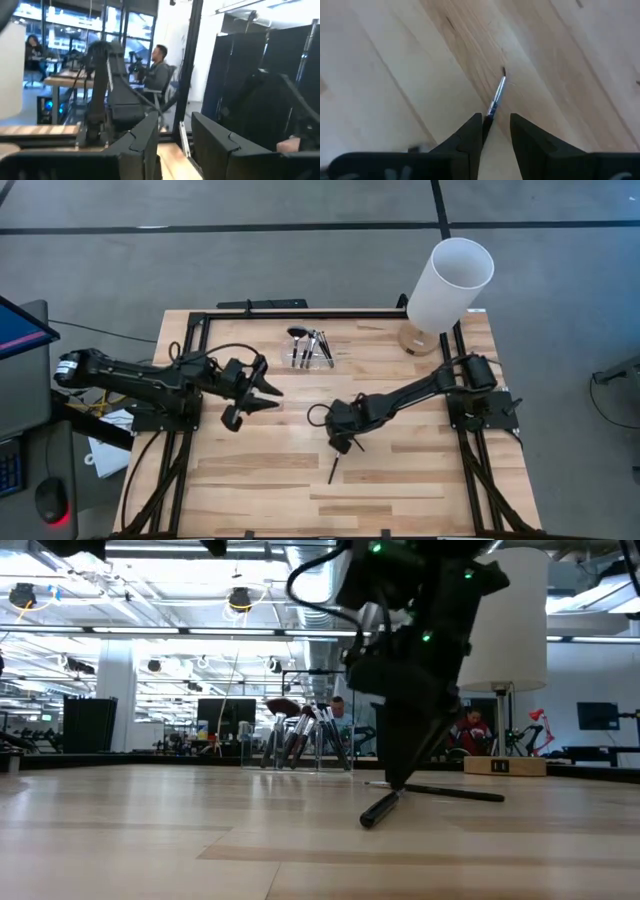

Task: Pick & Place Makeup Supplies
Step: Put the makeup brush into the transparent organizer

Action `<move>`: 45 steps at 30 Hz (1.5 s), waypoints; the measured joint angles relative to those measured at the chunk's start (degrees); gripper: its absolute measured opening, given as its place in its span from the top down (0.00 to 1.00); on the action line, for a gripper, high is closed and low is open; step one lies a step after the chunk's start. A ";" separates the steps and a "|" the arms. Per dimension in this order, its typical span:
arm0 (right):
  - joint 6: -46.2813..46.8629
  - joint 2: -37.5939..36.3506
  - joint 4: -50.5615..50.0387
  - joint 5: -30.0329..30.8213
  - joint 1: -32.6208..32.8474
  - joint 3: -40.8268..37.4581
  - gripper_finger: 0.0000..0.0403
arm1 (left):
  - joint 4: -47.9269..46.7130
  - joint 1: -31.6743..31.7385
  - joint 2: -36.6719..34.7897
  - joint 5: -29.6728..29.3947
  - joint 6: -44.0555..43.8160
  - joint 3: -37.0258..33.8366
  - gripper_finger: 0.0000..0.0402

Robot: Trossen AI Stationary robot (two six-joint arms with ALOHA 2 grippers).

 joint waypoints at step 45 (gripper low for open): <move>0.19 5.97 -9.42 -1.35 0.63 4.35 0.93 | -3.66 -13.51 -0.91 -10.67 -1.44 -0.17 0.71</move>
